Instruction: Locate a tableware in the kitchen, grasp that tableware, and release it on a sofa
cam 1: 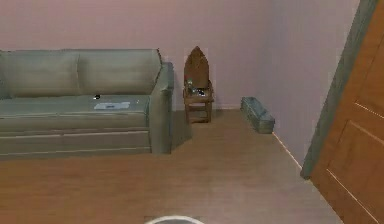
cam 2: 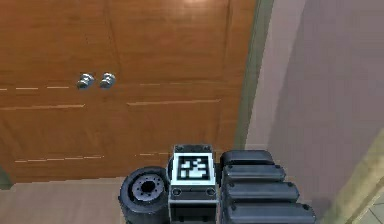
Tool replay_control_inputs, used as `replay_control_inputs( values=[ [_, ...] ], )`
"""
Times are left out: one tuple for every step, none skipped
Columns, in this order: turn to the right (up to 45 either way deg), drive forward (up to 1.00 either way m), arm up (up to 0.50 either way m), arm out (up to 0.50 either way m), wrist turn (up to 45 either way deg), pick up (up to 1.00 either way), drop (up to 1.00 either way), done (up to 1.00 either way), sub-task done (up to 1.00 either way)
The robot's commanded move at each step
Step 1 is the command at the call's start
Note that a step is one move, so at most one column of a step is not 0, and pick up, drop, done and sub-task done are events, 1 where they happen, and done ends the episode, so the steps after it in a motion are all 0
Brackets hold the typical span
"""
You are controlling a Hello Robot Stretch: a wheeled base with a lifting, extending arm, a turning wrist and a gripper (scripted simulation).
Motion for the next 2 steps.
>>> replay_control_inputs(
  values=[
    [-3.0, 0.00, 0.00, 0.00, 0.0, 0.00, 0.00, 0.00, 0.00],
    [0.0, 0.20, 0.00, 0.00, 0.0, 0.00, 0.00, 0.00, 0.00]
  ],
)
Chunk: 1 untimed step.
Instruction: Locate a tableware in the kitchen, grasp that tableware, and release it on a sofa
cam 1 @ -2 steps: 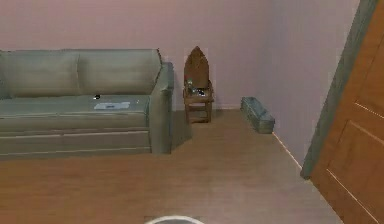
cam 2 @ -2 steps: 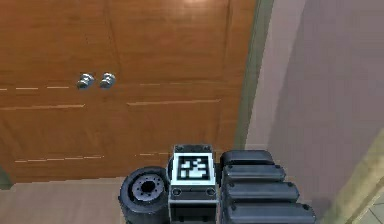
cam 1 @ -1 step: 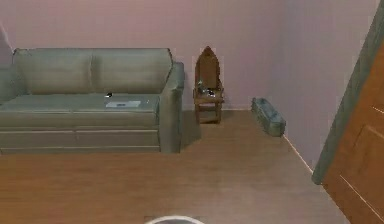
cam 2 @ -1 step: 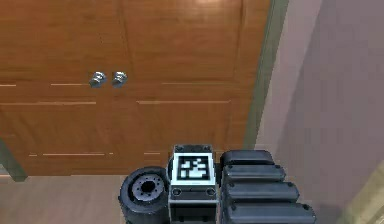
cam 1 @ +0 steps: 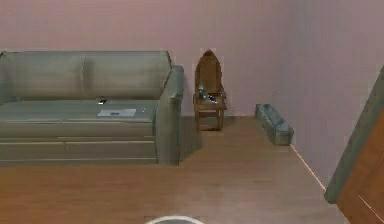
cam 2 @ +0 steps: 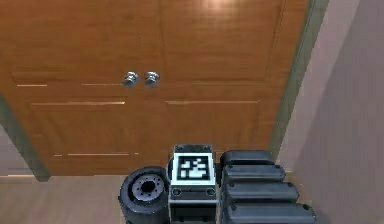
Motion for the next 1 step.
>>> replay_control_inputs(
  values=[
    [-45.0, 0.00, 0.00, 0.00, 0.0, 0.00, 0.00, 0.00, 0.00]
  ],
)
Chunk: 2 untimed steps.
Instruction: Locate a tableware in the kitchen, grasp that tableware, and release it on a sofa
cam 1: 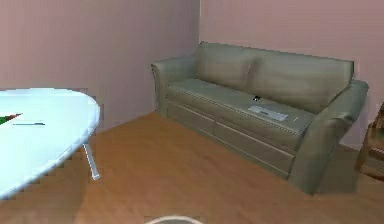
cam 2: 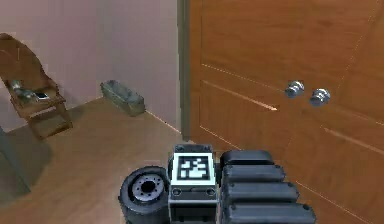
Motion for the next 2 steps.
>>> replay_control_inputs(
  values=[
    [0.0, 1.00, 0.00, 0.00, 0.0, 0.00, 0.00, 0.00, 0.00],
    [-3.0, 0.00, 0.00, 0.00, 0.0, 0.00, 0.00, 0.00, 0.00]
  ],
)
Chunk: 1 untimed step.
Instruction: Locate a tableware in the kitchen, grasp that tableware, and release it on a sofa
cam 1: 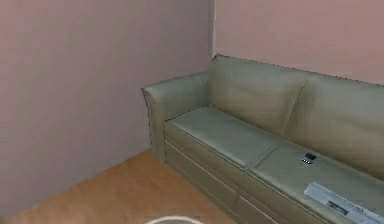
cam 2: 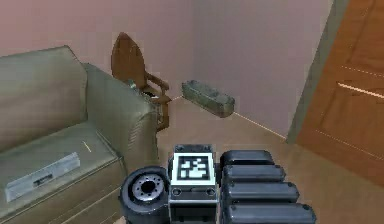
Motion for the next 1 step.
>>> replay_control_inputs(
  values=[
    [0.0, 0.75, 0.00, 0.00, 0.0, 0.00, 0.00, 0.00, 0.00]
  ],
)
